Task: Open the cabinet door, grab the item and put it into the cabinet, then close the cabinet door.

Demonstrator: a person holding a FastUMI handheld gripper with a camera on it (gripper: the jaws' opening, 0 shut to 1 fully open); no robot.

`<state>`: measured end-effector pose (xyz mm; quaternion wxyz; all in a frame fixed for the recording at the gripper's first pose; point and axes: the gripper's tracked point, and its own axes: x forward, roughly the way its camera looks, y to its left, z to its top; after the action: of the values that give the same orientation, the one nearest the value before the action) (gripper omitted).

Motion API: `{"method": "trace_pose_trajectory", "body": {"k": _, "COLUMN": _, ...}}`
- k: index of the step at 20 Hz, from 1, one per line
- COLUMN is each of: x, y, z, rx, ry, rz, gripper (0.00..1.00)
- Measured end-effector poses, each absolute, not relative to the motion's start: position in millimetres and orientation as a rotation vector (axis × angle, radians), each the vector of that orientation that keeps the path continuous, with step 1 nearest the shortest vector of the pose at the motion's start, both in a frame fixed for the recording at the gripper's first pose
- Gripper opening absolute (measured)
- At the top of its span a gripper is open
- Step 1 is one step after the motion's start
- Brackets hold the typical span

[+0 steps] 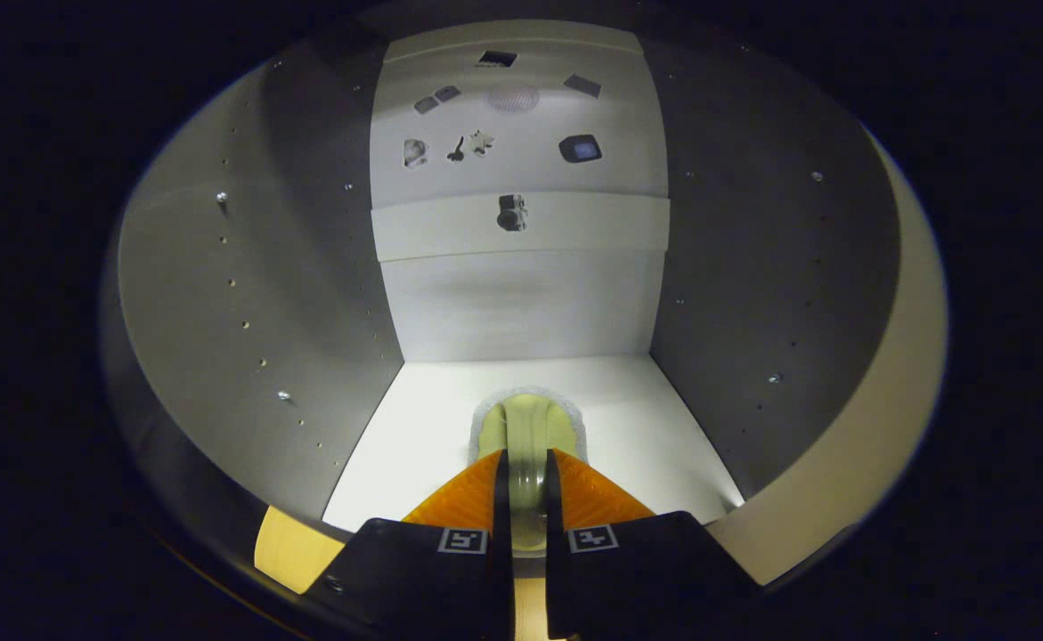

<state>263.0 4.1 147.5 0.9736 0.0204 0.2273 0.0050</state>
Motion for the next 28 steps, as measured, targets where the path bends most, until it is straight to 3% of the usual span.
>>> {"method": "trace_pose_trajectory", "body": {"k": 7, "x": 296, "y": 12, "z": 126, "rx": -0.002, "ry": 0.478, "rz": -0.007, "gripper": 0.18}}
{"method": "trace_pose_trajectory", "body": {"k": 11, "x": 302, "y": 9, "z": 125, "rx": -0.043, "ry": 0.460, "rz": -0.029, "gripper": 0.28}}
{"method": "trace_pose_trajectory", "body": {"k": 17, "x": 293, "y": 2, "z": 154, "rx": -0.020, "ry": 0.369, "rz": -0.043, "gripper": 1.00}}
{"method": "trace_pose_trajectory", "body": {"k": 22, "x": 251, "y": -10, "z": 212, "rx": -0.012, "ry": 0.217, "rz": -0.057, "gripper": 0.99}}
{"method": "trace_pose_trajectory", "body": {"k": 28, "x": 148, "y": -28, "z": 291, "rx": -0.013, "ry": -0.007, "rz": -0.076, "gripper": 0.98}}
